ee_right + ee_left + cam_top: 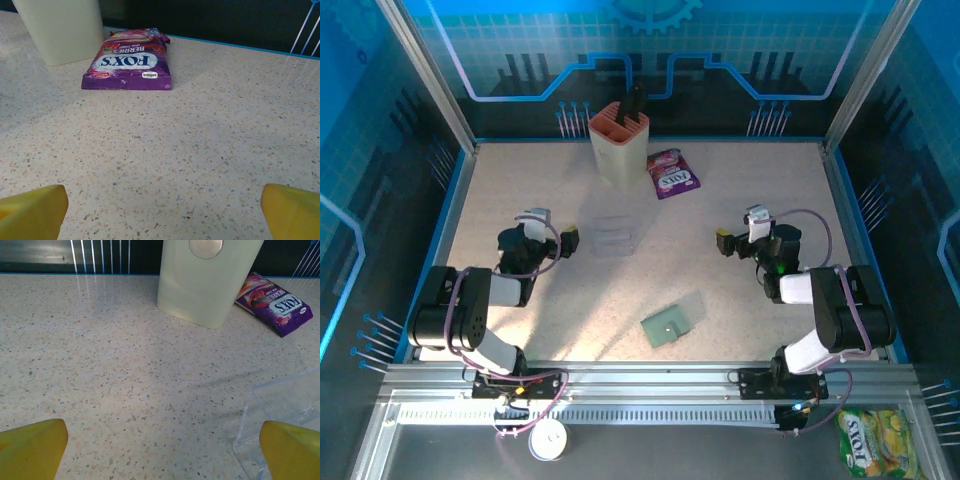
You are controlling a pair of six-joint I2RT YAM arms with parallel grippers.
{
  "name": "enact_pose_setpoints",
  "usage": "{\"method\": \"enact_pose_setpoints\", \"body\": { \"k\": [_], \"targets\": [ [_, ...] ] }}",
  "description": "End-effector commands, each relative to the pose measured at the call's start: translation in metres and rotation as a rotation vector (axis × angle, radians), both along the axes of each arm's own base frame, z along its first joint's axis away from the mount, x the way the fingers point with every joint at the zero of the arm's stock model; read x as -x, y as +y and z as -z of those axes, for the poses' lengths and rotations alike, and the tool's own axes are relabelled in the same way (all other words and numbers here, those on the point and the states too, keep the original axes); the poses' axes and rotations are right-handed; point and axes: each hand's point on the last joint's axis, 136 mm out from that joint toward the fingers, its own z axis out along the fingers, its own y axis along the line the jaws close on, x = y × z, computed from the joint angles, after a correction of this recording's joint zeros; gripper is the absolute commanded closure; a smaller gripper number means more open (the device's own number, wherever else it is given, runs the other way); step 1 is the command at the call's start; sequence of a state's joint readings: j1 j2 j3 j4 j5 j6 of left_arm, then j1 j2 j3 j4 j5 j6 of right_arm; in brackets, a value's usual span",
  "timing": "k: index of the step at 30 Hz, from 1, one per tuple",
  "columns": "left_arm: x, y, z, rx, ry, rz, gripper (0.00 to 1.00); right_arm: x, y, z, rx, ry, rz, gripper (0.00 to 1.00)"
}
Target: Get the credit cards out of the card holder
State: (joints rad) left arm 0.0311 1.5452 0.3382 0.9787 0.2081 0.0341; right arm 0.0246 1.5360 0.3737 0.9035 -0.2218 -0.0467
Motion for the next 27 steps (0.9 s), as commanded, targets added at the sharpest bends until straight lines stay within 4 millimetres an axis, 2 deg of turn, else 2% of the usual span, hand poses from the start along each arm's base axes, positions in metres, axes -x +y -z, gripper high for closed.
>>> {"method": "enact_pose_setpoints", "body": {
  "k": [1,20,24,27],
  "targets": [
    [-0.002,0.0,-0.005,-0.012,-0.025,0.013,0.01,-0.001,-0.001,-0.007,0.008,-0.04,-0.015,0.0],
    [-0.003,0.002,-0.004,-0.011,-0.019,0.0,0.01,-0.001,-0.001,-0.007,0.005,-0.04,-0.013,0.0],
    [-0.006,0.007,-0.003,-0.009,-0.006,-0.029,0.01,-0.011,-0.026,-0.003,0.004,-0.003,0.147,0.0],
    [-0.009,0.014,-0.002,-0.008,0.007,-0.072,0.01,-0.012,-0.028,-0.003,0.006,-0.001,0.165,0.0]
  ]
}}
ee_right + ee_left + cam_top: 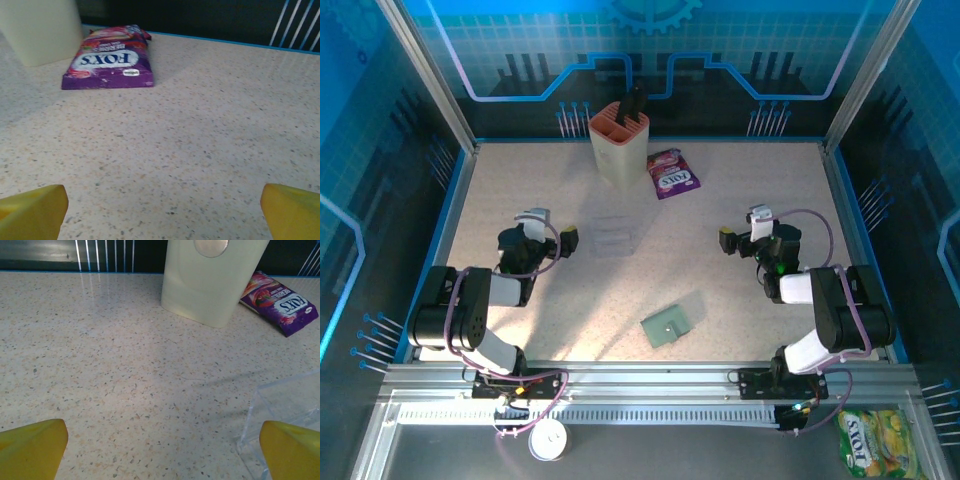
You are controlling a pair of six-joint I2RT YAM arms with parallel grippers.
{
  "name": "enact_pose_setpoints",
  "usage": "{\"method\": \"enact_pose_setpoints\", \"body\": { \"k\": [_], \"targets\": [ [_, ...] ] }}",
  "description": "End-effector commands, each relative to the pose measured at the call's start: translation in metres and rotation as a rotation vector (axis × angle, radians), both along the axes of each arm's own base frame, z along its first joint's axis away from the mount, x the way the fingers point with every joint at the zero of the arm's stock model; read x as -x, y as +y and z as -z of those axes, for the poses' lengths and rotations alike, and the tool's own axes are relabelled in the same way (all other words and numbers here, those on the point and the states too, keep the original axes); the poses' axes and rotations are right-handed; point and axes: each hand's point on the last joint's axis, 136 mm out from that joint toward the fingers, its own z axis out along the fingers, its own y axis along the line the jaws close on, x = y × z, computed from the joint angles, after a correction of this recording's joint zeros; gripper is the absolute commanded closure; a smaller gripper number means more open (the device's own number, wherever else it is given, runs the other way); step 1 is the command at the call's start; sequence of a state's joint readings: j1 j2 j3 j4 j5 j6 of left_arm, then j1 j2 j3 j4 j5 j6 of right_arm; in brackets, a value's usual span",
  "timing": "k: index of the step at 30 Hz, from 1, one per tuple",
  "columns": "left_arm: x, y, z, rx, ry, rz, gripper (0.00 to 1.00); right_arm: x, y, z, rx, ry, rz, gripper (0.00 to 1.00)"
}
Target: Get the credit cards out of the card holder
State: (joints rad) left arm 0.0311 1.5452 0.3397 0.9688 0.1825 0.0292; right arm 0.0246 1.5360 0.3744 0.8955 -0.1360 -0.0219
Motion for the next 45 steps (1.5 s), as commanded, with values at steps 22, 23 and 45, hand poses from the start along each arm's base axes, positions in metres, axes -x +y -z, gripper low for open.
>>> {"method": "enact_pose_setpoints", "body": {
  "k": [22,23,45],
  "targets": [
    [-0.012,0.027,-0.035,-0.007,0.076,-0.162,0.01,-0.012,-0.024,-0.036,0.122,0.004,0.239,0.0],
    [-0.013,0.028,-0.038,-0.004,0.086,-0.171,0.01,-0.012,-0.024,-0.038,0.124,0.008,0.241,0.0],
    [0.02,0.012,-0.106,0.318,0.366,-0.246,0.01,0.005,0.064,-0.052,-0.111,0.489,0.162,0.27]
  ]
}}
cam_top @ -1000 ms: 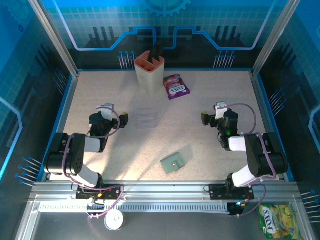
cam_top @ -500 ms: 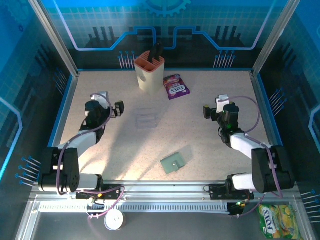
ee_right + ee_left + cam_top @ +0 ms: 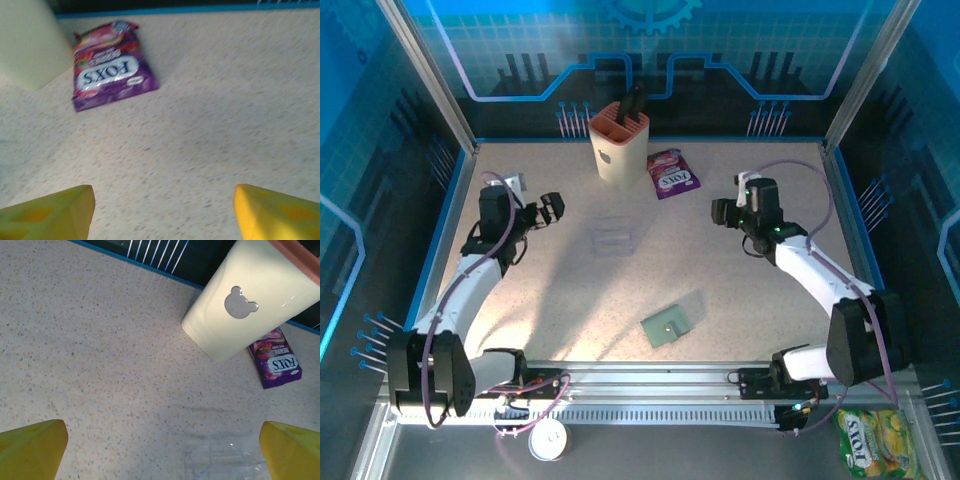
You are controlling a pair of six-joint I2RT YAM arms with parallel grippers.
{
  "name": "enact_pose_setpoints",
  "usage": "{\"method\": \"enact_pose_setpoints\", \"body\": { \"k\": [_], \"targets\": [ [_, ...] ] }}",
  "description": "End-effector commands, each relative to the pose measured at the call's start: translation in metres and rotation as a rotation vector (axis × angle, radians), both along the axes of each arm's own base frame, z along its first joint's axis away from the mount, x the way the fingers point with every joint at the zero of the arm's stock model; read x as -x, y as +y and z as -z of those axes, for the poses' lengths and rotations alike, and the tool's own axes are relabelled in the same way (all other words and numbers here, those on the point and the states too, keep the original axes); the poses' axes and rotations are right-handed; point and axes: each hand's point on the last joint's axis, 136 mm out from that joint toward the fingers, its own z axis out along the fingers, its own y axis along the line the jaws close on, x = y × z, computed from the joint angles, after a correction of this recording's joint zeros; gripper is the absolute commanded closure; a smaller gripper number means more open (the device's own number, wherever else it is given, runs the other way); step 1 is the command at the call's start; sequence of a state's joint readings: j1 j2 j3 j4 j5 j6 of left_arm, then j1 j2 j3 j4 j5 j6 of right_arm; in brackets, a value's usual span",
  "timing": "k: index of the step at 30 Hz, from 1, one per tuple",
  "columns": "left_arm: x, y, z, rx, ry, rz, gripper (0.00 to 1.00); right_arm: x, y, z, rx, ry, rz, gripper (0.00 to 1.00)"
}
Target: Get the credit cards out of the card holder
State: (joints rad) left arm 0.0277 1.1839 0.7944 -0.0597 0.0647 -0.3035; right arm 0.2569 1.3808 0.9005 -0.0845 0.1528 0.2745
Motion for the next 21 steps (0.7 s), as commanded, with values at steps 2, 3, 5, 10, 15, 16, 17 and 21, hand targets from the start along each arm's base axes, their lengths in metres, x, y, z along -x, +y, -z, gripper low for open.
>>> {"method": "enact_pose_setpoints", "body": {
  "k": [2,3,5,10,15,16,17,21],
  "targets": [
    [0.019,-0.01,-0.008,0.098,0.115,0.001,0.01,0.016,0.034,0.021,-0.064,0.2,-0.029,0.31],
    [0.022,-0.011,-0.009,0.119,0.128,-0.005,0.01,0.017,0.041,0.023,-0.062,0.222,-0.034,0.31],
    [0.024,-0.015,-0.007,0.172,0.155,-0.018,0.01,0.019,0.056,0.024,-0.056,0.247,-0.06,0.32],
    [0.028,-0.036,0.002,0.287,0.217,0.053,0.01,0.035,0.09,0.028,0.001,0.317,-0.136,0.33],
    [0.033,-0.05,0.014,0.348,0.263,0.109,0.01,0.072,0.117,0.035,0.009,0.429,-0.176,0.33],
    [0.034,-0.051,0.015,0.352,0.265,0.116,0.01,0.08,0.12,0.036,0.002,0.456,-0.175,0.32],
    [0.035,-0.052,0.015,0.354,0.266,0.119,0.01,0.091,0.122,0.038,-0.01,0.494,-0.156,0.29],
    [0.04,-0.052,0.014,0.343,0.279,0.125,0.01,0.131,0.13,0.05,-0.159,0.67,-0.002,0.16]
  ]
}}
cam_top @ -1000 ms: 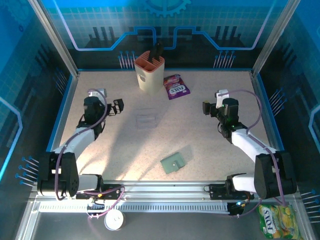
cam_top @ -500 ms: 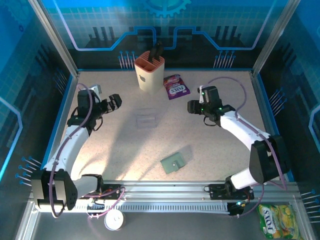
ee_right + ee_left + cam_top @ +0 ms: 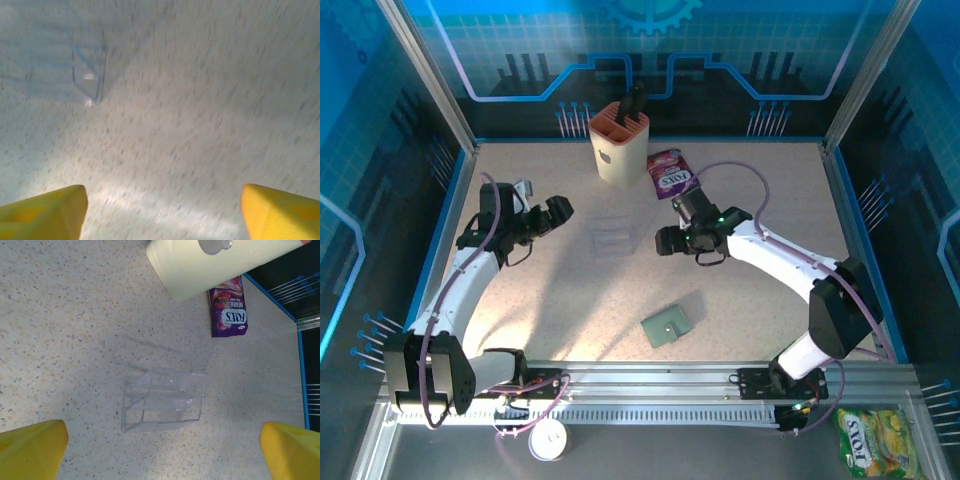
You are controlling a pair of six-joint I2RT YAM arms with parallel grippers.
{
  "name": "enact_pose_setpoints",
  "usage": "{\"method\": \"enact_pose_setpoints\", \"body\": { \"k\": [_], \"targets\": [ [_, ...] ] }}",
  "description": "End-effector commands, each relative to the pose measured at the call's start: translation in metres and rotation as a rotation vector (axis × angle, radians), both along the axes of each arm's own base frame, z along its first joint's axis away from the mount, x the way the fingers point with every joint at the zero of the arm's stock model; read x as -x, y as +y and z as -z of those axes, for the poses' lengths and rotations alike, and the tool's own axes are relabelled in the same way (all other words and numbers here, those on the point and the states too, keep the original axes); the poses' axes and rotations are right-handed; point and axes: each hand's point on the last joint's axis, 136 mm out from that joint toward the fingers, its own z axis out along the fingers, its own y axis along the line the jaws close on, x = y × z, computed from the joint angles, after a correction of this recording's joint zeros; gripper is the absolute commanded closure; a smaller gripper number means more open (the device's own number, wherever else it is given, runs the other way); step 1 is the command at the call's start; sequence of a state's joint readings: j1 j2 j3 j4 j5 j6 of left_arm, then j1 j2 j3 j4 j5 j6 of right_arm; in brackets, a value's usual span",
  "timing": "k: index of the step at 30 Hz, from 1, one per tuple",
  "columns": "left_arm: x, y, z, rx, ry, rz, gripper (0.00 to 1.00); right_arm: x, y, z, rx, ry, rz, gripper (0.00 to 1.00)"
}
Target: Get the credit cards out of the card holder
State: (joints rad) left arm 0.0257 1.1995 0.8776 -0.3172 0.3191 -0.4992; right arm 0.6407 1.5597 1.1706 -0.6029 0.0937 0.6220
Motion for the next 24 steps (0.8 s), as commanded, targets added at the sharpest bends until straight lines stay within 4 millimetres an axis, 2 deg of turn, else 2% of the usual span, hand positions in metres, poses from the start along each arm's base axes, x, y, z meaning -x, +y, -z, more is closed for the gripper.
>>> {"method": "enact_pose_setpoints", "body": {
  "k": [1,9,14,19,24],
  "targets": [
    [0.012,-0.008,0.001,0.031,0.046,0.035,0.01,0.047,-0.004,0.013,-0.063,0.242,0.215,0.15],
    [0.028,-0.015,-0.021,0.011,0.047,0.106,0.01,0.105,0.001,0.037,-0.214,0.527,0.655,0.15],
    [0.04,-0.017,-0.035,-0.036,0.039,0.171,0.01,0.135,-0.001,0.066,-0.297,0.642,0.854,0.14],
    [0.042,-0.011,-0.036,-0.101,-0.006,0.178,0.01,0.15,-0.001,0.081,-0.322,0.705,0.958,0.09],
    [0.041,-0.016,-0.028,-0.059,0.009,0.186,0.01,0.154,0.002,0.092,-0.357,0.722,1.019,0.04]
  ]
}}
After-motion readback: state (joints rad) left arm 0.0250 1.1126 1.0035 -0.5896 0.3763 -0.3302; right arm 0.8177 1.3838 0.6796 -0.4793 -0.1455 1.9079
